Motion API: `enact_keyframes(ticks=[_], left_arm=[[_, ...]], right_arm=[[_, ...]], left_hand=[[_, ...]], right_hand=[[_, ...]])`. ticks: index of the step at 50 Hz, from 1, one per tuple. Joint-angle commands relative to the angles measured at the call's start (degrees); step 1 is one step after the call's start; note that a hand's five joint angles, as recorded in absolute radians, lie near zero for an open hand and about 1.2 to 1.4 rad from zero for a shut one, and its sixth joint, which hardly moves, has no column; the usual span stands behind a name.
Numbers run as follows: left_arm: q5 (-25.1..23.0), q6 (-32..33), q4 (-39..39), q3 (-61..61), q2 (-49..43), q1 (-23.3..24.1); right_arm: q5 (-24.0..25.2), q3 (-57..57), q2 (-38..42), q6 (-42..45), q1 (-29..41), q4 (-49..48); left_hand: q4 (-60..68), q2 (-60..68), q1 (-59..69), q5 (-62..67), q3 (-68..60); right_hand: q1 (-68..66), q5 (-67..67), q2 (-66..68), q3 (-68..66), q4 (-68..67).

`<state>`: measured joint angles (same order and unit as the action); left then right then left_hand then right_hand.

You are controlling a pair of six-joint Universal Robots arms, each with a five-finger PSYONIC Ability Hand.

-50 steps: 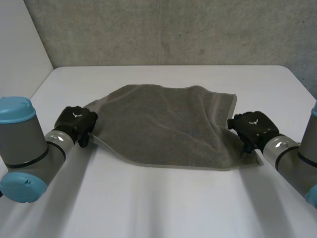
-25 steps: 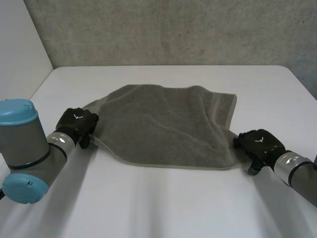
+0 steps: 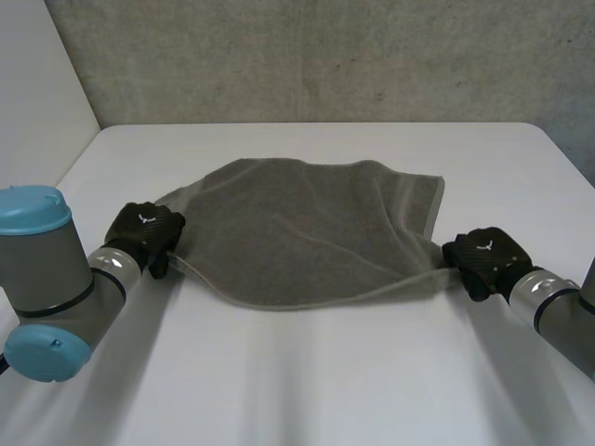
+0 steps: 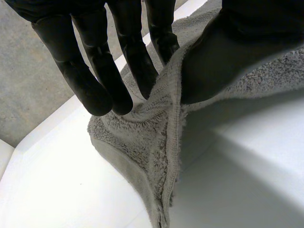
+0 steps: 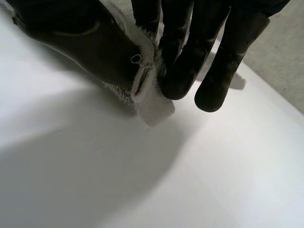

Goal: Fold the towel.

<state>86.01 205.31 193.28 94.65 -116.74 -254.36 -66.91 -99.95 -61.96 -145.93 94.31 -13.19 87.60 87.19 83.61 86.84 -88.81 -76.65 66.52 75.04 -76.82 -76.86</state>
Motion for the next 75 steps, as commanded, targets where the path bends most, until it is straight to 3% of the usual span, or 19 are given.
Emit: enact_keyframes(ticks=[1, 7, 9, 12, 21, 32, 33, 34, 35, 40, 48, 53, 58, 66, 75], left_arm=[[-0.1, 0.0, 0.3, -0.1, -0.2, -0.3], [-0.1, 0.1, 1.7, 0.2, -0.2, -0.4], [-0.1, 0.3, 3.3, 0.6, -0.6, -0.4], [0.0, 1.1, 5.3, 0.8, -1.6, -0.5], [0.3, 1.1, 6.3, 0.5, -3.3, -1.2], [0.2, 1.2, 4.6, 1.4, -2.6, -2.6], [0.1, 1.4, 3.9, 1.6, -2.4, -2.6], [0.1, 1.4, 3.9, 1.6, -2.4, -2.6], [0.1, 1.8, 3.0, 1.5, -2.2, -2.5], [0.0, 2.5, 0.7, 1.1, 1.2, -2.5], [-0.5, -0.8, 0.2, 0.1, 14.8, -2.3], [-1.8, -6.1, -0.8, -3.2, 22.3, -2.3], [-1.9, -11.6, -6.8, -10.3, 26.8, -2.6], [-1.7, -13.4, -11.5, -15.5, 23.9, -2.6], [-1.0, -13.2, -12.8, -18.0, 11.2, -2.2]], right_arm=[[-0.2, -0.3, -7.0, -8.0, -0.7, -2.8], [0.5, -0.4, -11.4, -16.1, -1.0, -2.5], [0.3, -0.6, -12.3, -18.0, -1.8, -2.3], [-0.4, -1.0, -13.3, -18.1, -2.8, -2.2], [-1.4, -1.2, -13.5, -18.0, -6.2, -1.9], [-6.6, -1.0, -14.2, -17.8, -6.5, -1.9], [-6.8, -1.1, -14.8, -17.9, -6.5, -1.9], [-6.8, -1.1, -14.8, -17.9, -6.5, -1.9], [-6.8, -1.0, -15.4, -17.9, -6.6, -1.8], [-6.7, -0.6, -17.8, -17.8, -6.4, -0.6], [-5.7, 4.2, -24.7, -17.8, -5.8, 9.2], [-4.5, 12.2, -27.3, -17.1, -5.9, 19.8], [-4.2, 27.5, -27.2, -11.4, -5.9, 34.4], [-4.3, 40.0, -19.8, -4.2, -5.5, 47.0], [-6.0, 41.3, -11.4, -0.1, -2.0, 48.1]], left_hand=[[-7.6, -7.2, -3.6, -16.8, 8.8], [-8.9, -8.5, -4.9, -18.2, 10.1], [-24.8, -24.4, -20.8, -34.0, 26.0], [-36.5, -36.1, -32.5, -45.7, 37.7], [-38.2, -37.8, -34.2, -47.4, 39.4], [-31.1, -30.7, -27.1, -40.4, 32.3], [-23.0, -22.6, -19.0, -32.2, 24.2], [-22.9, -22.5, -18.9, -32.1, 24.1], [-10.1, -9.7, -6.1, -19.3, 11.3], [-7.6, -7.2, -3.6, -16.8, 8.8], [-7.6, -7.2, -3.6, -16.8, 8.8], [-7.6, -7.2, -3.6, -16.8, 8.8], [-7.6, -7.2, -3.6, -16.8, 8.8], [-7.6, -7.2, -3.6, -16.8, 8.8], [-7.6, -7.2, -3.6, -16.8, 8.8]], right_hand=[[-3.4, 3.5, 5.0, -3.2, -3.1], [-3.4, 3.5, 5.0, -3.2, -3.1], [-3.4, 3.5, 5.0, -3.2, -3.1], [-3.4, 3.5, 5.0, -3.2, -3.1], [-3.4, 3.5, 5.0, -3.2, -3.1], [-3.4, 3.5, 5.0, -3.2, -3.1], [-3.4, 3.5, 5.0, -3.2, -3.1], [-3.4, 3.5, 5.0, -3.2, -3.1], [-3.4, 3.5, 5.0, -3.2, -3.1], [-3.4, 3.5, 5.0, -3.2, -3.1], [-3.4, 3.5, 5.0, -3.2, -3.1], [-3.4, 3.5, 5.0, -3.2, -3.1], [-3.4, 3.5, 5.0, -3.2, -3.1], [-3.4, 3.5, 5.0, -3.2, -3.1], [-3.4, 3.5, 5.0, -3.2, -3.1]])
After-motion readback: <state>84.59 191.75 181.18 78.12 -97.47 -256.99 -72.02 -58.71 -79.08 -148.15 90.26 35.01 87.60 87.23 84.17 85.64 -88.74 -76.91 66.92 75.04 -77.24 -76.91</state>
